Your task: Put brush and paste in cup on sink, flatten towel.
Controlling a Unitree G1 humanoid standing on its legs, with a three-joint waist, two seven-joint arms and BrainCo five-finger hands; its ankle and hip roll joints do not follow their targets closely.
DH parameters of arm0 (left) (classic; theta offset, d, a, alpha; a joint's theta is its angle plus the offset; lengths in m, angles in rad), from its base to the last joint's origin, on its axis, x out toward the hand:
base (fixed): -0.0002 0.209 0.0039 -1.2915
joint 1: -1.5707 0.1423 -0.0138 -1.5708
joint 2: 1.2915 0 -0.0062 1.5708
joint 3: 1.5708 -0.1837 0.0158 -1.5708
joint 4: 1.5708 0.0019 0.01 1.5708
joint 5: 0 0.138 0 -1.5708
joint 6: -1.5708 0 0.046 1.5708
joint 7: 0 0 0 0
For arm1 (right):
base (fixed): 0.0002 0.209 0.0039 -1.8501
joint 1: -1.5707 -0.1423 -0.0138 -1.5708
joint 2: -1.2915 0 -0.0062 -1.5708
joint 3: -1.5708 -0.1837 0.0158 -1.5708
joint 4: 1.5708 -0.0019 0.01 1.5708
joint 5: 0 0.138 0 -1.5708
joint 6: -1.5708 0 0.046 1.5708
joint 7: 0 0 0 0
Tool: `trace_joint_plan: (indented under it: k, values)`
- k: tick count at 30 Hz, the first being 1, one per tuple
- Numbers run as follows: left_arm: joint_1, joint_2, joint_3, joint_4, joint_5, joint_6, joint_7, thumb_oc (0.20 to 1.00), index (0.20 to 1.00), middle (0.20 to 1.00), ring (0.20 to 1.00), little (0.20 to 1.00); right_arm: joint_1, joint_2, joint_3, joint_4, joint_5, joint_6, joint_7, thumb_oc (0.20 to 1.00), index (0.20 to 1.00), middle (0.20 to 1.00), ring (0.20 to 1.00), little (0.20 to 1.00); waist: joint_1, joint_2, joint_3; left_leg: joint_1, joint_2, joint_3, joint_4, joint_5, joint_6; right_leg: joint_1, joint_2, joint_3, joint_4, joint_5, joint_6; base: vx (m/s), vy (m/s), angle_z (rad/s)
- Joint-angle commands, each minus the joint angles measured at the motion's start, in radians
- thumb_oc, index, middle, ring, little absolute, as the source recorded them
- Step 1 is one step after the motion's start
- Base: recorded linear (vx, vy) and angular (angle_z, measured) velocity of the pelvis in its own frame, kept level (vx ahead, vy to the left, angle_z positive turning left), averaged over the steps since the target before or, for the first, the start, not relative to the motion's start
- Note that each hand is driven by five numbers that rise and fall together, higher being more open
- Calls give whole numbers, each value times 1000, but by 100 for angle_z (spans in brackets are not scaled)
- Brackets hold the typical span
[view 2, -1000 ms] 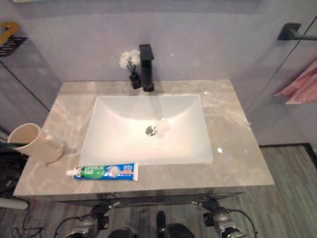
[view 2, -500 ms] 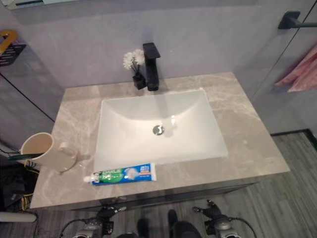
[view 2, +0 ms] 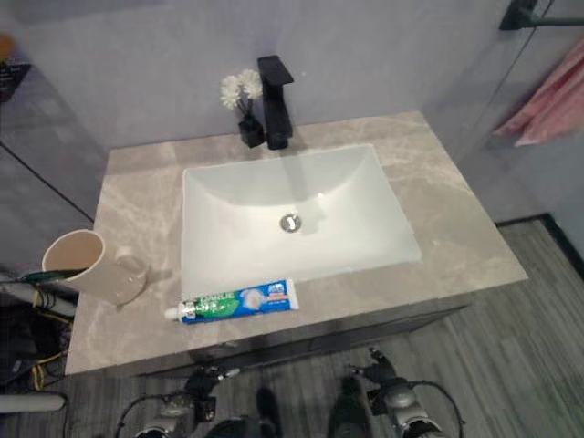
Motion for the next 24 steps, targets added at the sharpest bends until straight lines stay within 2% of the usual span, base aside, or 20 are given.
trace_joint_plan:
  k: [1,2,3,4,6,8,9,11,12,13,15,16,18,21,22,23,24]
  values:
    - [-55,36,16,-9,17,-44,22,1000,1000,1000,1000,1000,-27,-20,33,-21,-27,-29,9,1000,1000,1000,1000,1000,-21,-61,-42,-67,25,-95,130,-44,-71,69,48,105,-229,155,-15,-79,-251,-33]
    - [-58,38,19,-8,12,-44,25,1000,1000,1000,1000,1000,-28,-24,42,-19,-31,-28,11,1000,1000,1000,1000,1000,-25,-63,-39,-79,31,-111,145,-38,-79,67,62,120,-231,144,-22,-45,-245,-6]
    - [-48,38,24,-27,6,-42,25,1000,1000,1000,1000,1000,-25,-35,56,-11,-47,-21,25,1000,1000,1000,1000,1000,-26,-63,-39,-73,46,-126,136,-21,-95,91,78,98,-260,139,-32,-45,-245,12]
    - [-48,38,24,-27,6,-42,25,1000,1000,1000,1000,1000,-25,-35,56,-11,-47,-21,25,1000,1000,1000,1000,1000,-27,-63,-39,-73,46,-126,135,-21,-95,92,78,97,-261,139,-32,-31,-253,41]
    - [-28,46,-10,-96,28,-46,8,1000,1000,1000,1000,1000,-7,-54,36,-16,-23,-21,31,1000,1000,1000,1000,1000,-33,-56,-36,-77,64,-141,112,17,-115,96,103,82,-271,129,-42,-57,-206,42]
    - [-25,61,-53,-146,73,-46,10,1000,1000,1000,1000,1000,-6,-58,25,7,-10,-21,24,1000,1000,1000,1000,1000,-36,-47,-24,-84,81,-157,79,65,-133,97,123,64,-273,120,-51,-116,-209,39]
    - [-21,81,-82,-199,98,-50,20,1000,1000,1000,1000,1000,-9,-67,14,35,-4,-21,12,1000,1000,1000,1000,1000,-34,-27,-15,-84,103,-172,-16,148,-164,85,147,40,-263,107,-59,-117,-146,59]
    - [-27,86,-101,-239,107,-49,13,1000,1000,1000,1000,1000,-6,-82,3,44,-2,-21,14,1000,1000,1000,1000,1000,-34,-31,-8,-108,96,-192,-3,167,-169,75,135,23,-258,112,-59,-109,-85,43]
    - [-26,86,-101,-240,107,-49,13,1000,1000,1000,1000,1000,-6,-82,3,44,-2,-21,14,1000,1000,1000,1000,1000,-36,-30,-9,-110,96,-194,-1,167,-169,75,135,21,-258,111,-59,-163,-89,22]
    - [-28,94,-114,-274,123,-45,-6,1000,1000,1000,1000,1000,-12,-100,4,47,-17,-18,18,1000,1000,1000,1000,1000,-45,-47,-15,-78,57,-208,52,79,-147,58,115,9,-264,133,-59,-94,-52,30]
    - [-22,101,-131,-306,139,-45,-14,1000,1000,1000,1000,1000,-10,-106,4,52,-25,-19,17,1000,1000,1000,1000,1000,-47,-46,-21,-54,47,-213,50,60,-144,55,114,11,-269,142,-57,-78,-11,43]
    - [-15,115,-159,-352,170,-45,-22,1000,1000,1000,1000,1000,-4,-118,-8,54,-23,-21,11,1000,1000,1000,1000,1000,-53,-38,-24,-54,51,-207,27,77,-148,55,115,11,-276,150,-53,-19,51,20]
    - [8,133,-168,-399,205,-44,-26,1000,1000,1000,1000,1000,0,-125,-35,66,-15,-24,5,1000,1000,1000,1000,1000,-58,-24,-41,-19,48,-197,-21,60,-137,58,118,21,-272,149,-46,52,87,11]
    - [50,181,-180,-524,238,-33,-46,1000,1000,1000,1000,1000,3,-122,-77,97,11,-23,1,1000,1000,1000,1000,1000,-54,-12,-46,16,41,-186,-23,43,-126,73,111,36,-266,148,-42,68,132,-15]
    - [96,225,-167,-603,278,-16,-76,1000,1000,1000,1000,1000,11,-106,-62,100,-22,-17,14,1000,1000,1000,1000,1000,-51,-4,-54,43,37,-171,-34,30,-117,91,101,44,-271,148,-36,59,148,-27]
    - [97,225,-166,-604,278,-15,-76,1000,1000,1000,1000,1000,11,-106,-62,100,-22,-17,14,1000,1000,1000,1000,1000,-51,-5,-53,45,36,-170,-35,30,-117,92,101,45,-271,148,-36,52,161,-20]
    - [123,255,-153,-665,333,-5,-81,1000,1000,1000,1000,1000,14,-102,-26,87,-83,-13,28,1000,1000,1000,1000,1000,-47,-1,-60,63,32,-164,-50,26,-113,97,99,53,-276,153,-32,19,60,-8]
